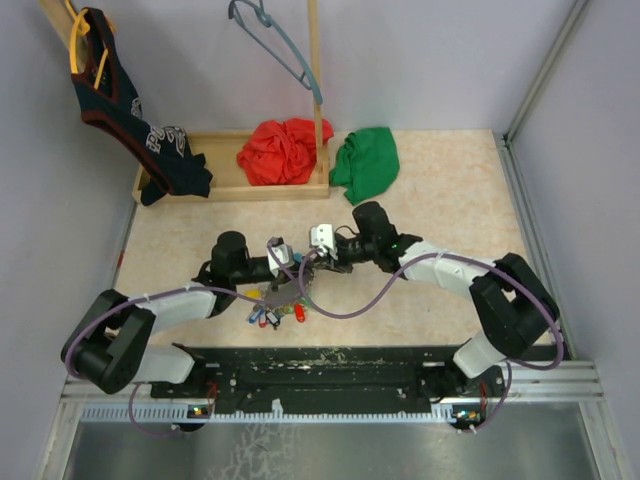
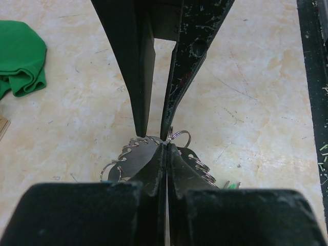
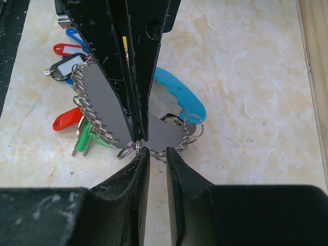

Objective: Put the keys on the keyring

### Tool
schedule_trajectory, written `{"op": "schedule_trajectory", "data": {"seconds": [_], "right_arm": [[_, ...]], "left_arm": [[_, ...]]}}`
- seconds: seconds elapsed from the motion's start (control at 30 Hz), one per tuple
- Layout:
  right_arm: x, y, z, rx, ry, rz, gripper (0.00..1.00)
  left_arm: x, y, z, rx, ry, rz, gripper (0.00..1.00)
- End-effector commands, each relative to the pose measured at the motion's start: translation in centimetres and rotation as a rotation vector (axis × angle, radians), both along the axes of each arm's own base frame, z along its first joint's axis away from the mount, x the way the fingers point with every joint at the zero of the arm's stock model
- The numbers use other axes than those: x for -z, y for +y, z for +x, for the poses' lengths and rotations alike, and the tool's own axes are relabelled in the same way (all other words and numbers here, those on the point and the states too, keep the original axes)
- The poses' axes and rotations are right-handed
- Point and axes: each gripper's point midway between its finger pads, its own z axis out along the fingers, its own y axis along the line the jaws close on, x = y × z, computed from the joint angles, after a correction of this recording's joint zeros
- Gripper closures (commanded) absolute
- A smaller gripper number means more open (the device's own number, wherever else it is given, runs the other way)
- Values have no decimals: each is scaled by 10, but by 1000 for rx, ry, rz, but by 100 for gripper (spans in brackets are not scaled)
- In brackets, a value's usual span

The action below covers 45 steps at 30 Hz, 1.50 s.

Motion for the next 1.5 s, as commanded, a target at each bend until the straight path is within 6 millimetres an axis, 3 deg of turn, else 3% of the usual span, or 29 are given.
{"op": "schedule_trajectory", "data": {"seconds": [0.0,0.13,0.27,0.67,1.17,1.47], "right_arm": [[-16,7,4,-5,-35,5,80],[-16,-7,13,94,-57,-40,79],[-19,-14,7,98,-50,-46,79],[-20,0,-11,-17,4,-1,79],[-16,7,-3,-2,2,-2,81],[-24,16,-7,-27,13,43,86]], "left_arm": [[-17,-7,5,22,-54,-28,100],[-17,-7,5,22,-52,-27,100],[-16,-7,5,22,-52,-27,100],[-17,-8,5,28,-51,-29,100],[-16,-9,2,44,-42,-31,100],[-16,-11,0,57,-36,-34,100]]}}
